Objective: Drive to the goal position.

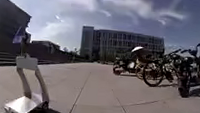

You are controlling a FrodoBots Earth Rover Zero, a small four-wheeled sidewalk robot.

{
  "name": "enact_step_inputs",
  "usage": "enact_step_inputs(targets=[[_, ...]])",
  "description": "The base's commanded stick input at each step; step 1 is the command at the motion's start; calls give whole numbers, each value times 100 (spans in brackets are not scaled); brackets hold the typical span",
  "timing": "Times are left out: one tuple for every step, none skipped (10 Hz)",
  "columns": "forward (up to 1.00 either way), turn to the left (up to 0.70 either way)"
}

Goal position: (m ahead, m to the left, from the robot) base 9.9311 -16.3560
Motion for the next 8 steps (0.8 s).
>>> enact_step_inputs(targets=[[70, 3], [70, 3], [70, 3], [70, 3], [70, 3], [70, 4], [70, 4], [70, 4]])
